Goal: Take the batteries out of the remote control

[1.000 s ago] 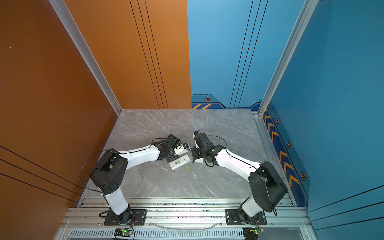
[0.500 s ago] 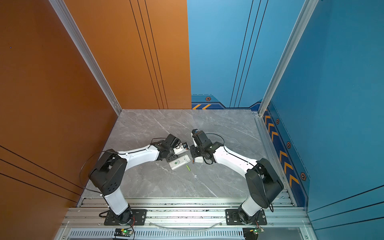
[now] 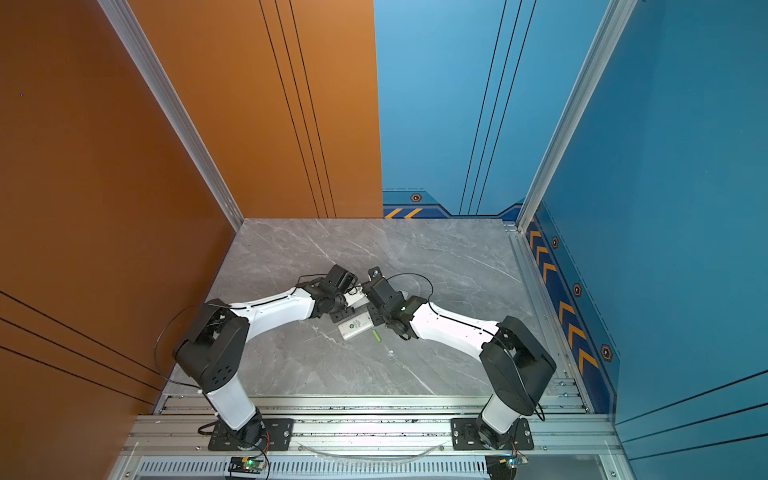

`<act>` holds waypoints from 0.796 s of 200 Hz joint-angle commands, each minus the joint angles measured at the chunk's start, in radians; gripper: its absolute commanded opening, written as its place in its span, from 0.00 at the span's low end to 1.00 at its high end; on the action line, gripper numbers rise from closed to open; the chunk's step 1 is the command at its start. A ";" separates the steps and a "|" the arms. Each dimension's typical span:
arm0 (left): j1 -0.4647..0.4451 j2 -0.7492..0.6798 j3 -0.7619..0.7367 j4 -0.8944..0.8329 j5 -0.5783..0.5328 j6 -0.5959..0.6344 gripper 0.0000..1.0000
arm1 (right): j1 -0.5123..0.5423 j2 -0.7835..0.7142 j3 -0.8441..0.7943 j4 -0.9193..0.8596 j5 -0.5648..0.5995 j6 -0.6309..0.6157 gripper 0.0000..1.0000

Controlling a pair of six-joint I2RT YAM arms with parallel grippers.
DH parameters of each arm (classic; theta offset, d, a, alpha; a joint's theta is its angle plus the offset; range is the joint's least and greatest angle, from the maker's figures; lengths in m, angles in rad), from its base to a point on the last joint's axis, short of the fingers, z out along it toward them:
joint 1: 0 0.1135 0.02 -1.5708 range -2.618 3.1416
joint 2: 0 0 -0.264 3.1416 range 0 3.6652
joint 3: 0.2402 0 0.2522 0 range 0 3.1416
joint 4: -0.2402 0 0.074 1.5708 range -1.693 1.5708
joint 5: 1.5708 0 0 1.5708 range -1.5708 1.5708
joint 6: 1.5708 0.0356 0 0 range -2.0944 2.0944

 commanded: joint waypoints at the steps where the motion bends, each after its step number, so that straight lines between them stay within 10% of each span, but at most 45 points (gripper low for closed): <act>1: -0.030 -0.012 0.016 -0.088 0.253 0.024 0.06 | 0.001 0.059 -0.099 0.099 0.019 0.069 0.00; 67: -0.014 0.019 0.037 -0.146 0.382 0.012 0.05 | 0.005 0.012 -0.377 0.655 0.054 0.072 0.00; 159: -0.001 0.092 0.122 -0.256 0.408 0.015 0.05 | 0.002 0.058 -0.445 0.925 0.022 0.072 0.00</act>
